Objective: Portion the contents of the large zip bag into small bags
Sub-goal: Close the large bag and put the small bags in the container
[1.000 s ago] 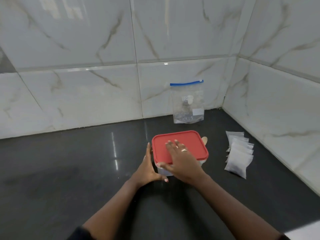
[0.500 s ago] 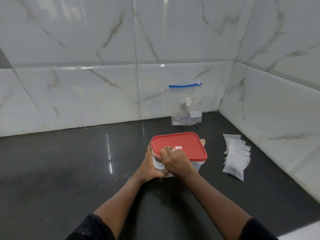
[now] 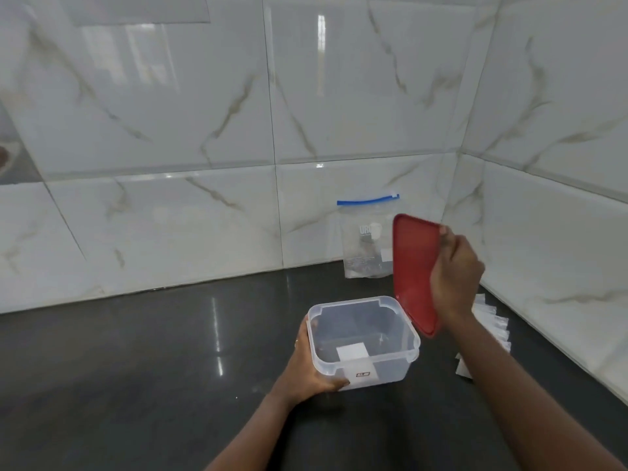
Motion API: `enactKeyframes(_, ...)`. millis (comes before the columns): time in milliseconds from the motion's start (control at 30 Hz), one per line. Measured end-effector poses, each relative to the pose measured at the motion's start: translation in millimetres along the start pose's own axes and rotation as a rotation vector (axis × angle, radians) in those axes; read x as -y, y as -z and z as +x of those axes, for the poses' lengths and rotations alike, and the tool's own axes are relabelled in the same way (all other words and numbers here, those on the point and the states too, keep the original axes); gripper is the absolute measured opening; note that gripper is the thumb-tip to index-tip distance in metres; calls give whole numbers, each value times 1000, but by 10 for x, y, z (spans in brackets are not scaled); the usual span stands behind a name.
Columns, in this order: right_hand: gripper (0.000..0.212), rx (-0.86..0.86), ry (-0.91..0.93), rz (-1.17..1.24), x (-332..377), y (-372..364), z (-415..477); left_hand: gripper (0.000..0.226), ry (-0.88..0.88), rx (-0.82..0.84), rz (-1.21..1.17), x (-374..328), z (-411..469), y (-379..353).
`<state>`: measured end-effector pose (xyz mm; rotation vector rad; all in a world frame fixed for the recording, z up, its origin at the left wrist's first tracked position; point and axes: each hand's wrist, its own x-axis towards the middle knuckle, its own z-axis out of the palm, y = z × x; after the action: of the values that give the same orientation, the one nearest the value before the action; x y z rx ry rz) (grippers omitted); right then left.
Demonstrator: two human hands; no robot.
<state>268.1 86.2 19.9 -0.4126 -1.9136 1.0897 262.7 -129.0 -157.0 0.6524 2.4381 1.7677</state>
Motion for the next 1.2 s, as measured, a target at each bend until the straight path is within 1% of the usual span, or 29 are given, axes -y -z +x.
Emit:
enactKeyframes(67,43,-33,-54,10,-8,4,221,120,10,30,-30,-32,-3,8)
enactKeyframes(167,35,-89,-65,98,51,-131,332,114,6,107,-30,-6,-34,84)
enactKeyframes(233,31,-67,-98,192,139,-297,357,114,-11,100,20,64,-70,169)
enactKeyframes(267,28,-28,-130,239,158,-403,358,114,-17,78,48,111,-76,209)
enactKeyframes(333,23,89,-257,346,132,-676,340,111,13,-4,26,156,-20,267)
enactKeyframes(433,14,264,-569,535,-30,-1118,287,97,218,-295,-213,113,277,326)
enactKeyframes(467,15,320,-663,559,-105,-1248,253,95,287,-349,-293,102,410,358)
enactKeyframes(500,20,382,-731,551,-195,-1375,222,87,330,-360,-352,91,557,393)
enactKeyframes(533,24,442,-764,507,-292,-1486,185,71,354,-364,-374,86,684,428)
enactKeyframes(567,27,515,-741,393,-374,-1570,168,55,371,-382,-388,120,821,472)
enactKeyframes(600,27,595,-710,256,-439,-1616,159,43,416,-420,-405,141,925,506)
enactKeyframes(633,26,672,-675,127,-501,-1644,153,36,487,-463,-423,177,1022,539)
enactKeyframes(667,24,765,-676,34,-544,-1667,160,33,564,-506,-405,234,1117,584)
enactKeyframes(733,23,957,-698,-128,-633,-1658,184,32,672,-551,-271,289,1221,639)
enactKeyframes(800,21,1106,-681,-299,-713,-1683,228,32,741,-537,-100,300,1290,662)
enactKeyframes(867,11,1223,-622,-430,-788,-1753,259,33,794,-495,70,293,1336,648)
enactKeyframes(900,9,1282,-587,-503,-819,-1775,255,33,819,-474,139,303,1351,635)
enactKeyframes(933,23,1327,-535,-577,-860,-1798,249,33,842,-460,206,316,1362,619)
enactKeyframes(967,33,1349,-491,-633,-883,-1807,232,34,867,-451,263,345,1366,609)
enactKeyframes(1000,37,1354,-474,-652,-896,-1801,229,36,897,-439,320,377,1380,592)
enactKeyframes(1133,37,1336,-368,-657,-953,-1703,273,39,1000,-380,479,365,1397,615)
enactKeyframes(1200,28,1309,-350,-630,-992,-1589,359,40,973,-341,516,259,1434,625)
